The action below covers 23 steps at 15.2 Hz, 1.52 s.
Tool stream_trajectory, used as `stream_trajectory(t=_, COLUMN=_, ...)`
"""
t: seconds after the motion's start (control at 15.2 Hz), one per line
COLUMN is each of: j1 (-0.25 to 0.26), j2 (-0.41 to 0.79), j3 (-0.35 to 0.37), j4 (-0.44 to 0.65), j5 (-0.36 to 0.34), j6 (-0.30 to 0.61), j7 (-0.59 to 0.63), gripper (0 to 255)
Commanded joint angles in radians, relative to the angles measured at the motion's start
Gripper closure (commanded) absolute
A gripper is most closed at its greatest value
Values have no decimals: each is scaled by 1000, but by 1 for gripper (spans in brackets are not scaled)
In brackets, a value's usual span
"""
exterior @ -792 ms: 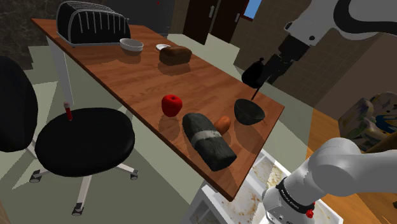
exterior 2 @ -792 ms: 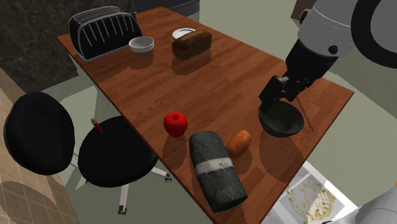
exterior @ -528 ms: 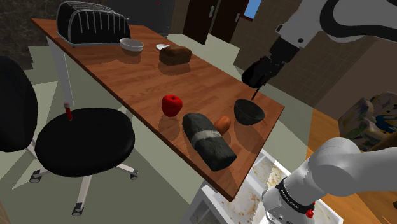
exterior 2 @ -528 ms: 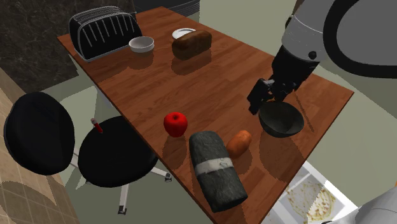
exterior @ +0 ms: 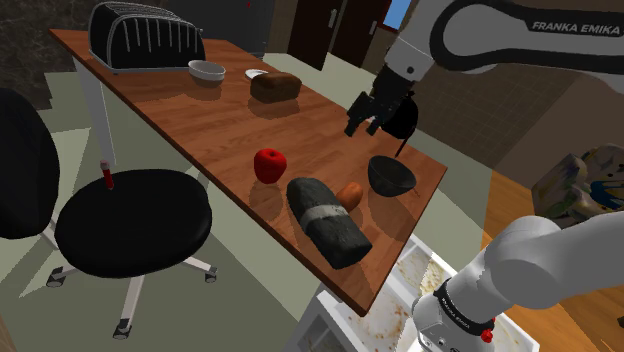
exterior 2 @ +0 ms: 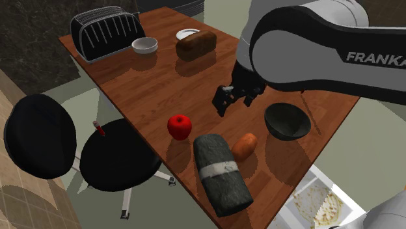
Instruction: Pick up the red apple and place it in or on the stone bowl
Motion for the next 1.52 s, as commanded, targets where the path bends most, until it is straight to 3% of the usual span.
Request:
stream_trajectory(t=0.0, j1=1, j2=73, j3=24, j4=22, j5=-1, j6=56, j7=25, gripper=0)
stream_trajectory(t=0.46, j1=-1, j2=335, j3=95, j4=159, j5=-48, j6=194, j7=128, gripper=0)
stream_trajectory(t=0.92, j1=19, j2=612, j3=133, j4=362, j5=-153, j6=269, j7=250, gripper=0)
stream_trajectory(t=1.45, j1=30, j2=691, j3=130, j4=355, j5=-183, j6=351, j7=274, gripper=0)
